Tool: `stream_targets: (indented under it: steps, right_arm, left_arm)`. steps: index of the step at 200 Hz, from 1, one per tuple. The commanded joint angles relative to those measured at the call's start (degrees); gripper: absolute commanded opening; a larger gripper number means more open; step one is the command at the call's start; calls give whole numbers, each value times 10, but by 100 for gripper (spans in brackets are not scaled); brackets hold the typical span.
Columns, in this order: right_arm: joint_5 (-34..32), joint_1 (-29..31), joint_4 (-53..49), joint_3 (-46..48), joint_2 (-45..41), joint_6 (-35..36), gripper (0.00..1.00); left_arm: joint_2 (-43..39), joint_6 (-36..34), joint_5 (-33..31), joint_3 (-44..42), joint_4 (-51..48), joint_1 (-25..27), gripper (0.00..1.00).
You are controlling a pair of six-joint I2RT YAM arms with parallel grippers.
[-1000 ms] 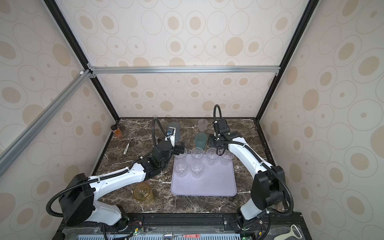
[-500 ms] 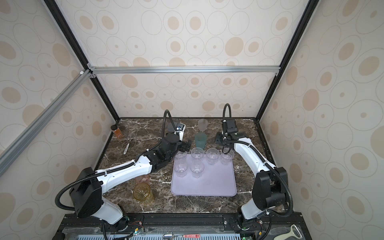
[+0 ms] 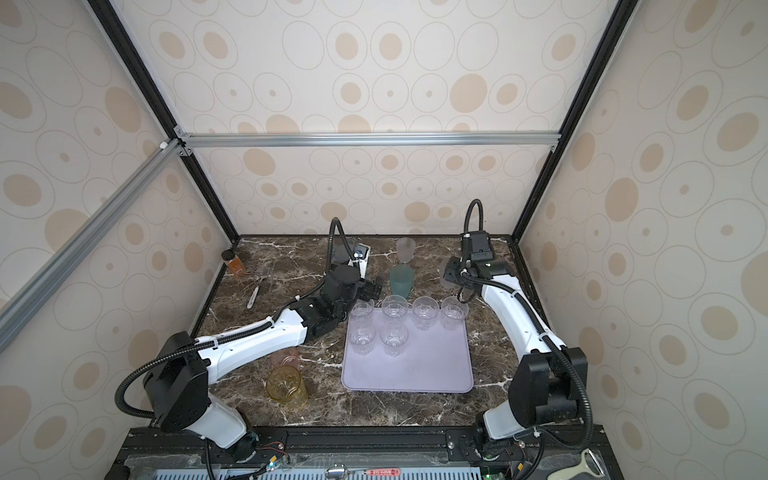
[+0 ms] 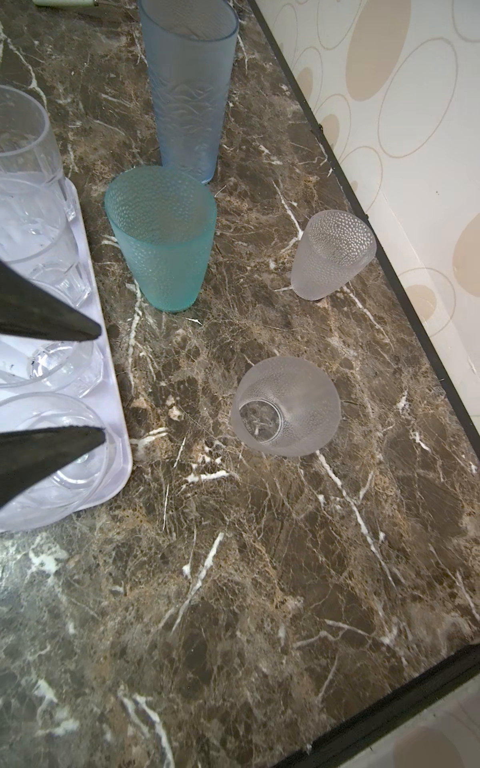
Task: Place the glasses into the tray
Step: 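Reach the right gripper to the large frosted glass and grasp it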
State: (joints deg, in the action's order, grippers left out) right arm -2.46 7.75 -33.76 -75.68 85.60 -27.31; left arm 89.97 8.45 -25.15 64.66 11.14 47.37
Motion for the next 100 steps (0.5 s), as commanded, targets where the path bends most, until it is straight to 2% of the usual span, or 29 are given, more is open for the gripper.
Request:
stream_targets:
  steps: [1,41,63,100]
  right_arm:
    - [-18,-10,-30,-27,16,5,38]
    - [3,-56,-39,-63,85,-4,38]
    - [18,-67,-23,-76,117,-14,38]
    - [14,-70,-8,-109,181,-15,38]
  left_arm:
    - [-18,-15,25,-22,46,-5,98]
    - [15,-52,104,2,84,-5,93]
    - [61,-74,145,41,69,-4,92]
    - [111,-91,174,89,27,-3,92]
